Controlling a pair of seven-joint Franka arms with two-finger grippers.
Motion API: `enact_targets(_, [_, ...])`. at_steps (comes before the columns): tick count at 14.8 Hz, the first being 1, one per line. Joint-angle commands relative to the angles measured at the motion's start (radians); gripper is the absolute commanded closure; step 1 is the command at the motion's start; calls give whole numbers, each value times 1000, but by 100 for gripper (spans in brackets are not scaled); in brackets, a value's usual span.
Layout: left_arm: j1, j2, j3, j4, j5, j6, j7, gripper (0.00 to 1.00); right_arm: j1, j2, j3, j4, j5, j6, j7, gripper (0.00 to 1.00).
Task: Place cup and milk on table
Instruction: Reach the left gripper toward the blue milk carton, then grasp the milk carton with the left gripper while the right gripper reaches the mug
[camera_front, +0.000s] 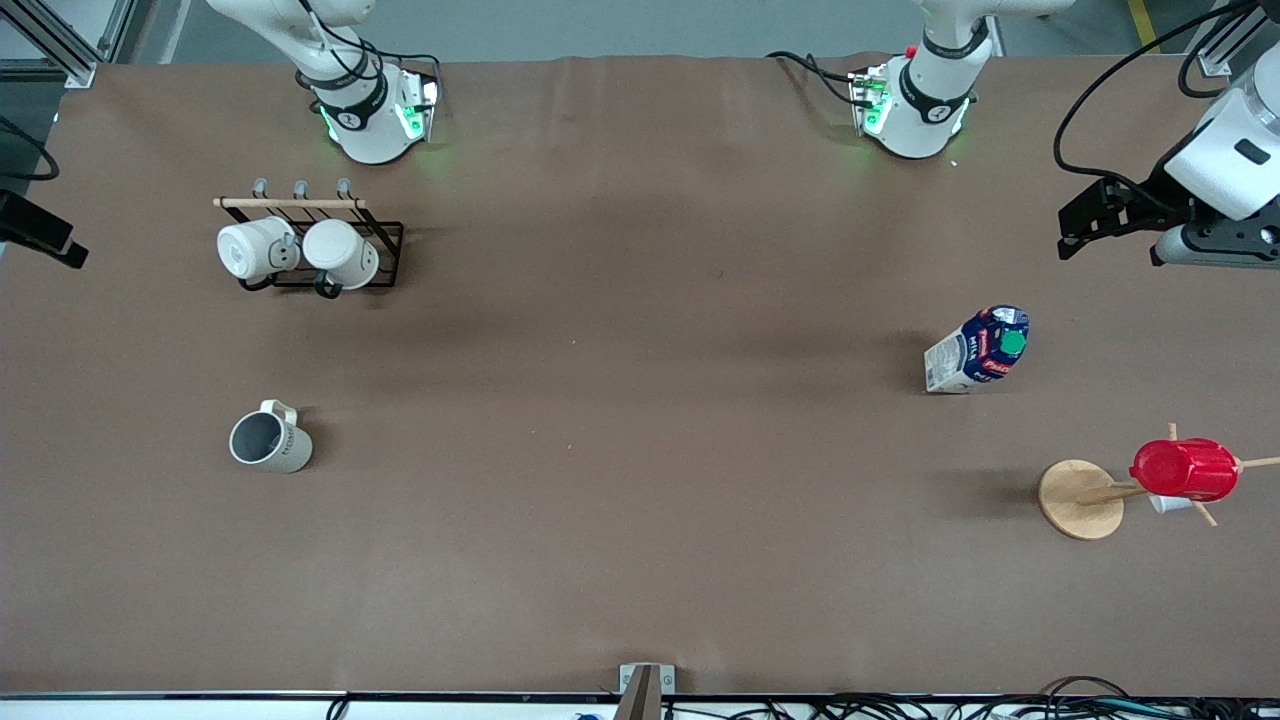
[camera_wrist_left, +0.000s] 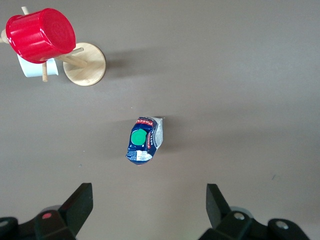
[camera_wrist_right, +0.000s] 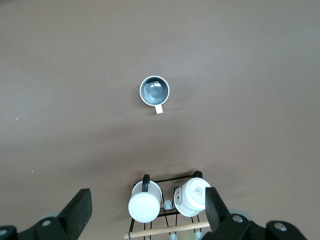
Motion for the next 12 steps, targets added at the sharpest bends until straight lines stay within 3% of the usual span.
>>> enact_targets(1, [3, 15, -1, 6, -1, 16, 4, 0, -7, -16, 3, -16, 12, 5, -7, 0])
enact_targets(7, [5, 90, -1, -54, -4, 140, -3, 0, -7, -7, 3, -16, 12, 19, -7, 0])
enact_targets(12, [29, 127, -1, -185, -4, 300, -3, 0, -10, 149, 3, -24, 12, 133, -61, 0])
